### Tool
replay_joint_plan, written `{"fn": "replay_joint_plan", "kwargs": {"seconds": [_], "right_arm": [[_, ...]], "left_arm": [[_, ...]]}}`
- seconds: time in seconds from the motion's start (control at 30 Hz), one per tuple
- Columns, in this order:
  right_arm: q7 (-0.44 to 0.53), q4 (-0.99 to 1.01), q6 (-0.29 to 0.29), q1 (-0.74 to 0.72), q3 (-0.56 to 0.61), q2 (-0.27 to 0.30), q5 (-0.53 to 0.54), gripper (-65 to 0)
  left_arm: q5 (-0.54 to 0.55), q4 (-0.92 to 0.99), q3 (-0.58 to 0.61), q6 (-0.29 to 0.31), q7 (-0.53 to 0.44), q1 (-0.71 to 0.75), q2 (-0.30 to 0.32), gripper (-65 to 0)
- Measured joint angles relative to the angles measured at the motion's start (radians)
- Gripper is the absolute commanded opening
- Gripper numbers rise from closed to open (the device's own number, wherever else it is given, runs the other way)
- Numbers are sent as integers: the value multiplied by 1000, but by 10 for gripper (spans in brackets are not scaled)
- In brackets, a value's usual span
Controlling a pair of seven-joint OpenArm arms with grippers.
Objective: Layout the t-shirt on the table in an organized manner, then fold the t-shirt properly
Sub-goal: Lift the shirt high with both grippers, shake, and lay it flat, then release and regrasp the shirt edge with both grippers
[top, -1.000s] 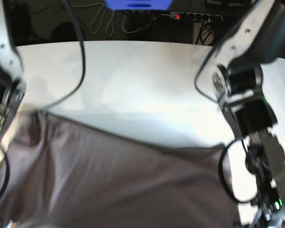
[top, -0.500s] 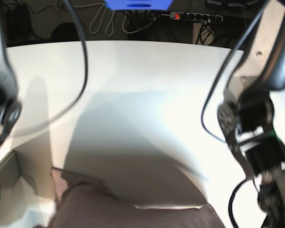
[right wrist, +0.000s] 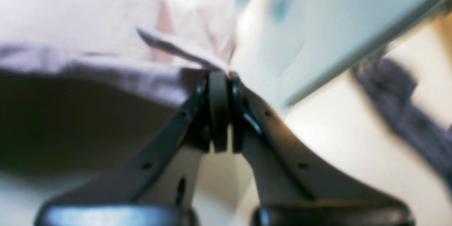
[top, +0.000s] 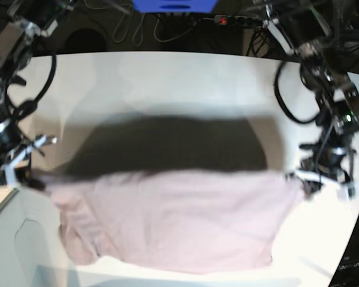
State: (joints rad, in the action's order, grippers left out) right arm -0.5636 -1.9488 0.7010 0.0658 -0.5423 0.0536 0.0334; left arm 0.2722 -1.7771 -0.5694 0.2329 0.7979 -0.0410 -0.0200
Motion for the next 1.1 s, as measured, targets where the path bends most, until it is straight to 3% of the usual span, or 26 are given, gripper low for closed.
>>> {"fn": "replay_joint_plan", "kwargs": {"seconds": [0.13,0.3,0.47,0.67,0.83,1.1], "right_arm": [[63,3,0,157,-7,-57,-2,-650],[79,10,0,290,-5,-119,3,-650],[86,66,-1,361,-8,-114,1,-650],[82,68,-2,467,-15,-128,5,-650],[180,62,-1,537,-48,-149,90,-650],[209,67,-2,570,-51,-156,98,-650]], "left_arm": [[125,92,-90,-9,-64,120,5,-650],[154,201,-95,-5,-143,234,3,-650],[166,212,-96,-4,-204,290,39,-650],[167,187,-191,-2,-190,340,31,-650],[171,185,-245,-1,-196,361,33,-650],[168,185,-248,-2,-193,384,29,-650]]}}
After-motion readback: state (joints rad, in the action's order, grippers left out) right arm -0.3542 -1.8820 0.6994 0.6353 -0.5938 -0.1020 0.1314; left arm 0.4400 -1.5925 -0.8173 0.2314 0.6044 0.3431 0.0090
